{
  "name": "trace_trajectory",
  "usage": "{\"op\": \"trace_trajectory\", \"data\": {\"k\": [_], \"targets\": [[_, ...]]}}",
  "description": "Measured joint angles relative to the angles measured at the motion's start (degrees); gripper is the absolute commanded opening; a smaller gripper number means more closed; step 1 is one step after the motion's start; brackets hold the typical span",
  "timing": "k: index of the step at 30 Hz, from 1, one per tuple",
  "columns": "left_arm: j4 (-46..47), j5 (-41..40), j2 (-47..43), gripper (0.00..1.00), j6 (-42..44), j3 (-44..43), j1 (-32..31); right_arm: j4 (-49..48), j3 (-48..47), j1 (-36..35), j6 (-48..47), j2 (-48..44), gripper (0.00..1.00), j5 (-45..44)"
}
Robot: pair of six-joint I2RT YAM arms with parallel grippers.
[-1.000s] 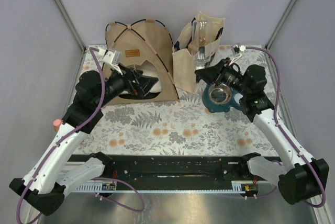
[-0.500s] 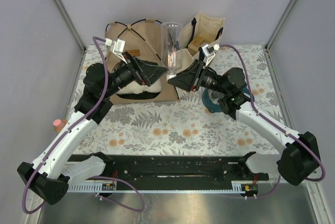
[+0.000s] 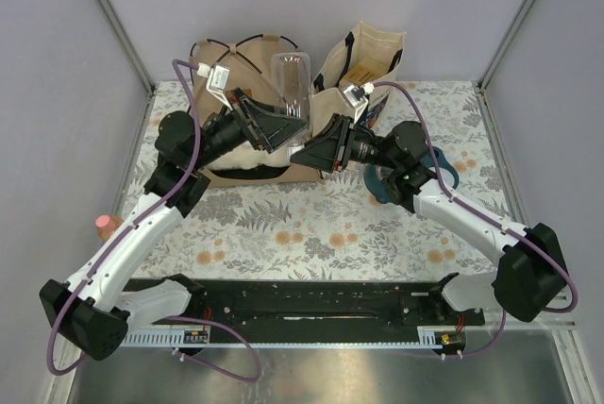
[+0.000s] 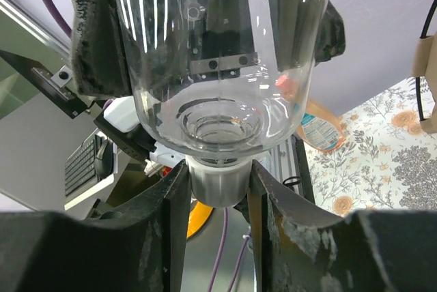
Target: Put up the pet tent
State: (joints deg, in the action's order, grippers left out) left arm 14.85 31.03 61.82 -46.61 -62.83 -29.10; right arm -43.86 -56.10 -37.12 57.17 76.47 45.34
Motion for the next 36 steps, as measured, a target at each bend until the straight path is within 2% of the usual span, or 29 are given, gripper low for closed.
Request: {"op": "trace_trajectory", "data": {"k": [1, 2, 6, 7, 8, 9, 10, 11, 12, 13, 17, 24, 28, 32, 36], "targets": [[0.1, 0.5, 0.2, 0.74, -0.1, 0.0, 0.1, 0.0, -0.2, 0.0, 0.1, 0.2, 0.01, 0.4], [0.2, 0.9, 0.3, 0.68, -0.2, 0.1, 0.2, 0.0, -0.3, -0.1, 0.1, 0.4, 0.02, 0.9], [0.4, 2.1, 0.5, 0.56, 0.1, 0.2, 0.4, 0.7, -0.4, -0.4, -0.7, 0.4, 0.07, 1.4], [0.4, 2.3, 0.5, 0.56, 0.3, 0.2, 0.5, 1.2, -0.4, -0.4, -1.1, 0.4, 0.14, 1.3], [0.1, 2.4, 0.5, 0.56, 0.8, 0.3, 0.5, 1.6, -0.4, -0.4, -1.6, 0.4, 0.24, 1.4], [-0.1, 2.5, 0.5, 0.56, 1.3, 0.3, 0.5, 2.3, -0.5, -0.4, -2.2, 0.3, 0.38, 1.3], [-0.3, 2.6, 0.5, 0.56, 1.8, 0.4, 0.5, 3.4, -0.5, -0.4, -2.9, 0.0, 0.54, 1.2], [-0.7, 2.7, 0.5, 0.56, 2.3, 0.4, 0.5, 4.7, -0.5, -0.4, -3.8, -0.3, 0.76, 1.1], [-1.2, 2.7, 0.5, 0.56, 3.3, 0.4, 0.5, 6.6, -0.5, -0.5, -4.9, -0.9, 0.9, 0.5], [-1.8, 2.7, 0.5, 0.56, 4.2, 0.4, 0.5, 8.3, -0.5, -0.5, -5.6, -1.5, 0.99, -0.1], [-5.6, 2.1, -0.2, 0.56, 9.3, 0.4, 0.5, 20.3, -1.0, -0.5, -14.4, -5.5, 0.99, -5.2], [-16.5, 1.2, -3.1, 0.56, 21.6, -0.6, 0.5, 44.7, -7.5, -0.6, -30.0, -13.3, 1.0, -16.2], [-23.6, 1.4, -4.4, 0.56, 28.9, -1.8, 0.5, 51.8, -13.4, -0.6, -33.3, -15.1, 1.0, -17.8], [-28.9, 2.5, -5.8, 0.55, 34.4, -2.1, 0.5, 58.3, -23.7, -0.6, -34.2, -12.6, 0.99, -21.0], [-33.3, 4.4, -6.0, 0.55, 37.5, -3.2, 0.5, 61.8, -29.0, -0.6, -34.2, -10.2, 0.99, -22.0]]}}
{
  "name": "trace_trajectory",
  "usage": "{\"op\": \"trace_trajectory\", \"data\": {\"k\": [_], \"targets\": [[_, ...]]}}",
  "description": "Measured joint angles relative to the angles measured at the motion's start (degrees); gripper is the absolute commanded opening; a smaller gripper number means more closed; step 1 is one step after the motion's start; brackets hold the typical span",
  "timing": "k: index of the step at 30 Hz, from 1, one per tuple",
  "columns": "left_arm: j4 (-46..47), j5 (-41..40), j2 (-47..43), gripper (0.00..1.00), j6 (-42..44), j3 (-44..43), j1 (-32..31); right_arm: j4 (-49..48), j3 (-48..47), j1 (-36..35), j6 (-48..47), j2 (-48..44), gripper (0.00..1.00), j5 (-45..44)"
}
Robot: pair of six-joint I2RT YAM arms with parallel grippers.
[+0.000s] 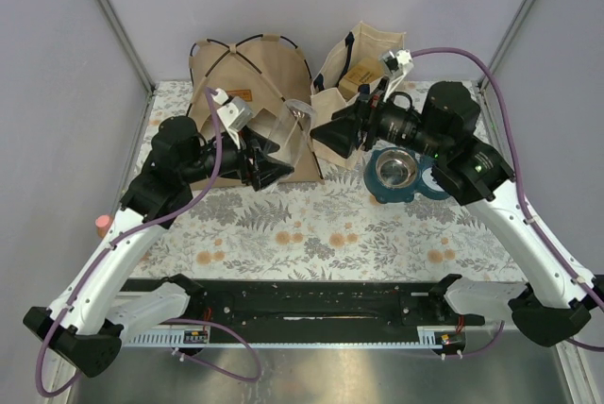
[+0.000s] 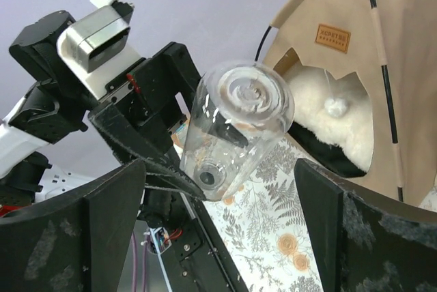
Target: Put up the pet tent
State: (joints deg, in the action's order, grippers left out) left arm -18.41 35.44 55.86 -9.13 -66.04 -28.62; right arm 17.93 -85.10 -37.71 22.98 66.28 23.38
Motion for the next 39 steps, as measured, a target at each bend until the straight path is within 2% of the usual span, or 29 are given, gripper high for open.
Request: {"op": "trace_trajectory", "data": {"k": [5, 16, 20, 25, 27, 32, 34, 35, 39], "targets": [[-2.8, 2.6, 0.1, 0.54, 1.2, -0.5, -0.1, 4.4, -4.5, 0.0, 1.7, 4.7, 0.99, 0.3], [-7.4, 5.5, 2.1, 0.54, 4.1, -1.7, -2.4, 5.8, -4.5, 0.0, 8.5, 8.6, 0.99, 4.3], [-9.0, 5.0, 2.4, 0.55, 4.9, -2.3, -2.5, 5.1, -4.5, 0.4, 11.0, 9.7, 0.87, 6.0], [-10.1, 4.7, 2.5, 0.56, 6.0, -2.6, -2.7, 5.8, -4.8, 0.5, 11.9, 12.1, 0.85, 8.2], [-10.3, 4.7, 2.8, 0.57, 6.3, -2.8, -2.8, 7.6, -5.3, 0.3, 11.7, 12.9, 0.76, 8.9], [-10.7, 4.7, 3.3, 0.67, 6.7, -3.0, -3.0, 9.9, -6.1, 0.2, 11.2, 13.4, 0.55, 9.0], [-10.6, 4.6, 3.3, 0.91, 6.8, -3.0, -3.1, 10.3, -6.4, 0.2, 11.0, 13.4, 0.52, 8.8], [-10.6, 4.3, 3.3, 0.99, 6.8, -3.1, -3.1, 10.4, -6.4, 0.2, 10.9, 13.4, 0.52, 8.7], [-10.6, 1.9, 2.7, 0.99, 7.6, -3.0, -3.1, 12.3, -6.6, 0.1, 9.6, 13.4, 0.5, 5.6]]}}
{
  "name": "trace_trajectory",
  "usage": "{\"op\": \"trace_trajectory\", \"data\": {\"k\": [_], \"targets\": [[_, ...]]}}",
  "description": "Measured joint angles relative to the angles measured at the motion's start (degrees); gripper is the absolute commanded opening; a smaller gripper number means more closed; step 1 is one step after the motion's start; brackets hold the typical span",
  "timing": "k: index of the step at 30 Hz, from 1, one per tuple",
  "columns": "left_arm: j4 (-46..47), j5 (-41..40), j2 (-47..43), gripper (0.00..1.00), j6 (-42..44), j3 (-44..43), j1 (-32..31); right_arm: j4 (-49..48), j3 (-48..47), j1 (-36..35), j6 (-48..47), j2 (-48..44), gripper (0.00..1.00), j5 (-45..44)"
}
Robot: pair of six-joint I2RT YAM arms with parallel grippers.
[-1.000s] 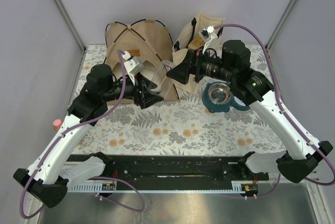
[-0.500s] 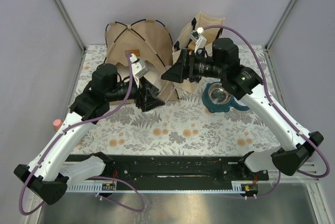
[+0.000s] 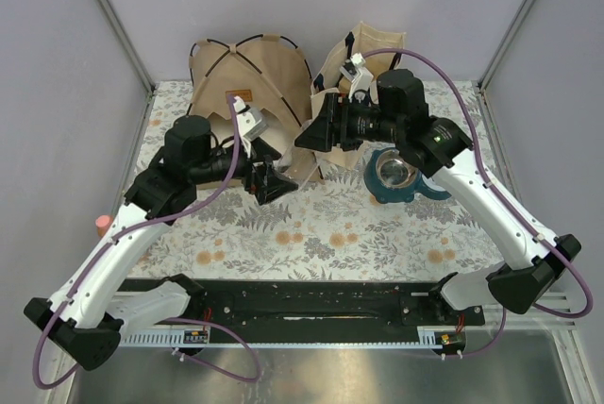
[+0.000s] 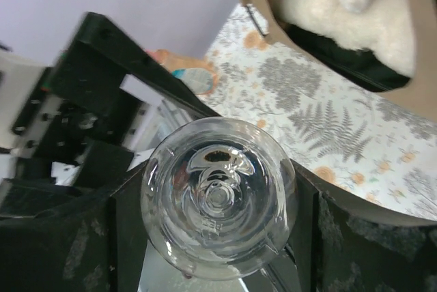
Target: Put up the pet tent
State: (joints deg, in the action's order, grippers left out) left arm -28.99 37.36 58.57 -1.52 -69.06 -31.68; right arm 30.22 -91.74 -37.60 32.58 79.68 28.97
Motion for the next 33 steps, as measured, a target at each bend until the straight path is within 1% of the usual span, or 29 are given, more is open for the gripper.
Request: {"op": "trace_trajectory", "data": {"k": [3, 5, 7, 12, 15, 19, 23, 26, 31, 33], "targets": [[0.5, -3.2, -1.7, 0.99, 0.0, 0.4, 0.0, 3.6, -0.9, 0.0, -2.4, 0.0, 0.5, -4.8], [1.6, -5.4, -3.5, 0.99, -0.1, 1.3, 0.0, 7.0, -2.2, 0.0, -4.9, -0.1, 0.5, -9.7], [2.2, -7.2, -5.0, 0.99, -0.3, 2.0, 0.0, 10.6, -3.7, 0.0, -7.6, -0.3, 0.49, -16.0], [3.3, -10.1, -6.9, 0.99, -1.3, 3.4, 0.0, 18.9, -6.3, 1.2, -15.1, -1.8, 0.49, -36.6], [3.7, -10.9, -7.4, 0.99, -2.1, 4.8, 0.0, 21.6, -6.4, 4.4, -17.9, -3.0, 0.48, -46.1], [3.9, -11.5, -7.6, 0.99, -3.1, 5.9, 0.0, 21.7, -5.1, 11.8, -20.2, -4.0, 0.47, -55.0], [4.3, -12.0, -7.7, 0.99, -4.2, 6.4, 0.0, 19.4, -2.1, 17.4, -22.1, -3.8, 0.46, -60.2], [4.6, -12.2, -8.2, 0.99, -4.8, 6.7, 0.0, 15.4, 0.8, 20.4, -22.9, -2.3, 0.44, -62.4], [4.7, -12.7, -8.8, 0.99, -5.4, 6.8, 0.0, 6.3, 9.1, 26.4, -23.2, 1.6, 0.41, -62.3], [4.7, -12.9, -8.9, 0.99, -5.6, 6.9, 0.0, 3.8, 10.9, 28.2, -23.2, 3.5, 0.4, -62.2]]}}
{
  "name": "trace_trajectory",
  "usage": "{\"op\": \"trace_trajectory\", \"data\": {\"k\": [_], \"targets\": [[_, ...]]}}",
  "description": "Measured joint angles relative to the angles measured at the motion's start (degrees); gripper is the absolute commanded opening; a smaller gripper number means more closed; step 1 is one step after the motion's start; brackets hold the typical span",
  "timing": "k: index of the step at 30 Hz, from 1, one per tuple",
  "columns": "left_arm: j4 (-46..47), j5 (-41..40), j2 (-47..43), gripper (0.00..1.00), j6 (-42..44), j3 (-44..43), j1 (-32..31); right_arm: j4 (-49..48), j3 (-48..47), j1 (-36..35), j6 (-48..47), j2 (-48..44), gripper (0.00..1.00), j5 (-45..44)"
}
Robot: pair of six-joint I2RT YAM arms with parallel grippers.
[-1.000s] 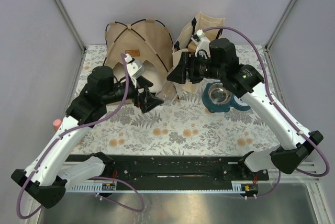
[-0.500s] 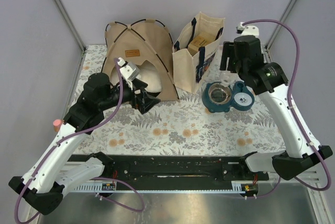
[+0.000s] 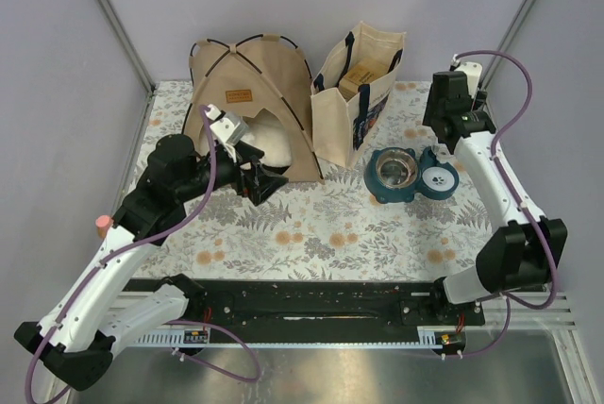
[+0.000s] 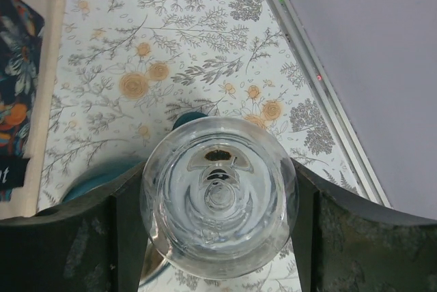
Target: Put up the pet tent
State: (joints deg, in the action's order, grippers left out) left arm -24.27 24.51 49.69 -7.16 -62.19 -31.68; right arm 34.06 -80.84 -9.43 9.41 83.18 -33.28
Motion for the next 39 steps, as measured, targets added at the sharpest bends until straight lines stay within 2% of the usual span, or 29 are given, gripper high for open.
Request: {"op": "trace_trajectory", "data": {"k": [12, 33, 36, 39], "targets": [[0.4, -0.9, 0.5, 0.99, -1.5, 0.5, 0.0, -14.5, 4.2, 4.2, 0.5, 4.8, 0.39, 3.5], [0.4, -1.5, 2.1, 0.99, -1.9, 0.5, 0.0, -25.0, 12.8, 6.2, 2.1, 7.0, 0.4, 5.5], [0.4, -1.8, 2.1, 0.99, -1.9, 0.5, 0.0, -26.8, 13.4, 6.4, 2.1, 7.2, 0.5, 5.8], [0.4, -1.9, 2.1, 0.99, -1.9, 0.5, 0.0, -28.0, 13.8, 6.5, 2.1, 7.3, 0.72, 5.9]]}}
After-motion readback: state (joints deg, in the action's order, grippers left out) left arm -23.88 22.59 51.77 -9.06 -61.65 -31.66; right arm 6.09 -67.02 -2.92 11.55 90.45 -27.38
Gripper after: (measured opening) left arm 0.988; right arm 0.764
